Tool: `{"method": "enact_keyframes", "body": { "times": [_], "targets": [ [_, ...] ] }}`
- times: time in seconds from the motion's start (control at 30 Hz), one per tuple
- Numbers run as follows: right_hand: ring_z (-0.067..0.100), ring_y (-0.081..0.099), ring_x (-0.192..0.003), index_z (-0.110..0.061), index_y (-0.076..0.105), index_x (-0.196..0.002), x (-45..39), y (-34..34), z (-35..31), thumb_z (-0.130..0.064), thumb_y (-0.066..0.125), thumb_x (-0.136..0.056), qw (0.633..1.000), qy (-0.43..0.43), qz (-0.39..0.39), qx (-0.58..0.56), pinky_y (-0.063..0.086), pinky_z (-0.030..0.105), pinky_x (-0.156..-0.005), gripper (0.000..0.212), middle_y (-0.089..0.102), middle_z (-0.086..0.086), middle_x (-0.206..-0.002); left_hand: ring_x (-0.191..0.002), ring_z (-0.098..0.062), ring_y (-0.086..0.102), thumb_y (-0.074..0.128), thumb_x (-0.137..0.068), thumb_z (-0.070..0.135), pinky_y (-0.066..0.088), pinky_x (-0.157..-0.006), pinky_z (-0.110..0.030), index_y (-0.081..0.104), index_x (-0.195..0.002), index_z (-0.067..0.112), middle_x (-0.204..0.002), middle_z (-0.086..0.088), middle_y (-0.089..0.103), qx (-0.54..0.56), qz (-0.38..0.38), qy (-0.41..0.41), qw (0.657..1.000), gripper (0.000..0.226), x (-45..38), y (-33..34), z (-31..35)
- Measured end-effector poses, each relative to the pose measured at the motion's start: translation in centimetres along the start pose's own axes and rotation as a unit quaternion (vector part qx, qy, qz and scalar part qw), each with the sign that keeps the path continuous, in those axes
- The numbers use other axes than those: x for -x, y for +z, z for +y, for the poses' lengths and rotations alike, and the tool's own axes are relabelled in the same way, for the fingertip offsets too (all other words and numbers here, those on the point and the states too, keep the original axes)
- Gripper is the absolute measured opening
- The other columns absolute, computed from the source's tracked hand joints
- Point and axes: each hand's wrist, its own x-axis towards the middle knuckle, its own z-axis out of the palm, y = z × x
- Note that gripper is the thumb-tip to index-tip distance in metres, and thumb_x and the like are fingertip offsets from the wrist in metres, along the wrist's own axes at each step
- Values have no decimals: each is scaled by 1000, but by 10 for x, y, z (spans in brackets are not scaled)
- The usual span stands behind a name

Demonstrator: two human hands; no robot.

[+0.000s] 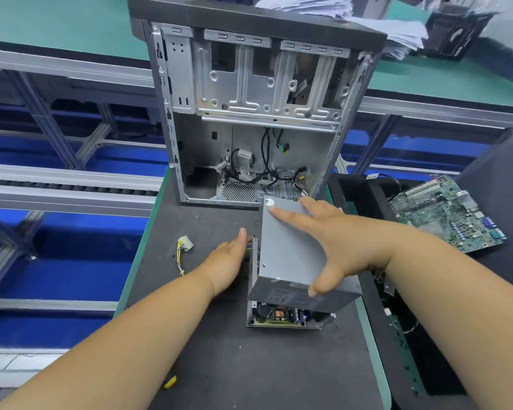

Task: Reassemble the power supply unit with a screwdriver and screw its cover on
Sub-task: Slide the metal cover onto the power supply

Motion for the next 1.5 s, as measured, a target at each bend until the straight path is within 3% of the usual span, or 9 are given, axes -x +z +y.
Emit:
{"method": "enact_keyframes", "body": {
  "times": [0.13,0.27,0.4,0.5,0.67,0.9,1.23,1.5],
  "targets": [
    [22,-18,-148,-63,-19,-141,1,6,-1,-52,86,-58,999,8,-22,38,2,47,-119,134,-20,4,-161,-145,-23,22,10,-104,48,14,-119,-47,49,-137,45,-150,5,42,-21,42,45,998,52,3,-5,2],
    [21,-19,-147,-65,-19,-139,-1,11,-3,-54,86,-55,999,0,-18,49,1,49,-118,134,-19,3,-161,-133,-15,45,43,-103,31,30,-115,-39,52,-138,26,-138,3,55,60,5,105,993,36,7,-6,4],
    [20,-19,-147,-67,-19,-138,-1,10,-6,-54,86,-54,999,-9,-15,44,2,51,-118,135,-19,2,-161,-118,-10,58,64,-89,11,44,-99,-21,52,-133,23,-126,4,63,89,-24,107,990,46,10,-4,5],
    [20,-20,-147,-66,-20,-138,-1,12,-10,-53,85,-54,998,-11,-14,57,1,51,-118,135,-19,2,-161,-120,-11,57,62,-89,3,42,-106,-29,49,-136,22,-127,4,62,106,-37,100,989,53,10,-5,5],
    [20,-24,-147,-64,-22,-138,1,15,-12,-51,86,-56,998,-3,-13,55,0,50,-118,136,-23,3,-161,-122,-9,55,64,-90,7,37,-110,-29,45,-140,22,-130,6,60,102,-49,104,988,55,11,-8,6],
    [24,-23,-147,-64,-24,-137,2,17,-12,-55,85,-56,998,3,-4,70,-1,51,-119,136,-24,5,-161,-118,-13,57,62,-89,3,40,-105,-27,51,-131,20,-126,1,63,104,-40,100,989,47,13,-8,10],
    [22,-24,-146,-64,-26,-137,1,22,-12,-53,86,-55,998,-4,-11,61,-2,54,-118,139,-25,4,-160,-120,-11,57,65,-88,1,39,-108,-28,46,-138,19,-124,4,64,108,-44,92,989,56,12,-10,10],
    [24,-21,-147,-62,-27,-138,1,20,-14,-54,84,-55,996,-5,0,85,-1,56,-119,139,-22,9,-160,-118,-13,57,62,-90,13,42,-103,-27,39,-146,25,-131,6,60,31,-16,85,996,62,16,-8,16]
  ]
}}
